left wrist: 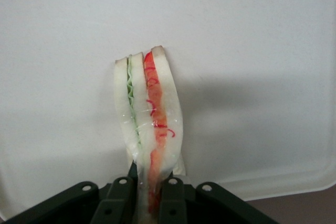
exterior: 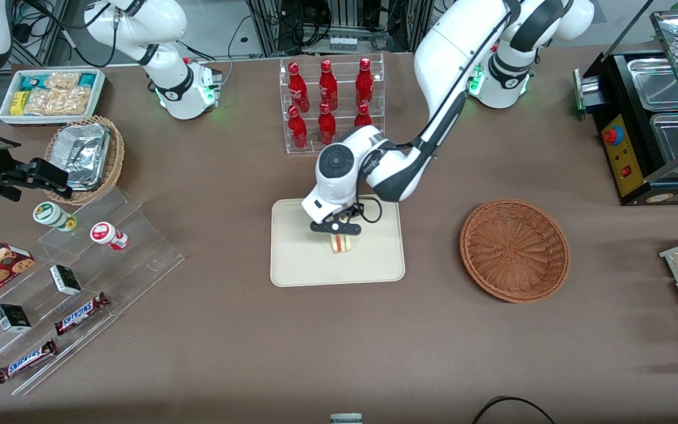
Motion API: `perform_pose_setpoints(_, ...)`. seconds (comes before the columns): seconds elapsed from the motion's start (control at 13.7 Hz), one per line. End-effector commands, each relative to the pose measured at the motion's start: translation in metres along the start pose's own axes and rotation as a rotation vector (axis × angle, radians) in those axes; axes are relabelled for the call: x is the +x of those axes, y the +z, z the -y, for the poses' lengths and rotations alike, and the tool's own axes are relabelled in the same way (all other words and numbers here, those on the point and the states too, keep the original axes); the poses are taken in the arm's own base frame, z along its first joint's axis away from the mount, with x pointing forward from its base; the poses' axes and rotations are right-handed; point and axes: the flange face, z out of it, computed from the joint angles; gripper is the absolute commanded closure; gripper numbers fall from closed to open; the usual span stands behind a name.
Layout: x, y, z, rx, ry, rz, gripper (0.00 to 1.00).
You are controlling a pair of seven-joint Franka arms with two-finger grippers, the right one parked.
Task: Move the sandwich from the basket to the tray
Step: 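Lower the sandwich onto the tray and open the left gripper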
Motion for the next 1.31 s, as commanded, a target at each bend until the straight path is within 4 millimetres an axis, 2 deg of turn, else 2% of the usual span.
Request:
perform_pose_setpoints(0.0,0.006,-0.001,-0.004,-0.004,-0.012,-0.024,0.00)
perform_pose_setpoints(0.15,0.004,-0.002,-0.006,-0.003,-0.005,-0.027,0.00)
perform_pose_setpoints(0.36,0.010,-0.015,-0.003,-0.009,-0.013,-0.039,0.00)
perform_pose_setpoints(0.58,0.008,-0.044,-0.003,-0.020,-0.046,-0.051,0.00)
perform_pose_setpoints(0.73,0.005,-0.076,0.003,-0.004,-0.074,-0.052,0.00)
perform_pose_setpoints(0.95,0.017,-0.137,0.037,0.023,-0.130,-0.071,0.00)
perform_pose_setpoints(1.24,0.026,-0.214,0.123,0.060,-0.226,-0.069,0.00)
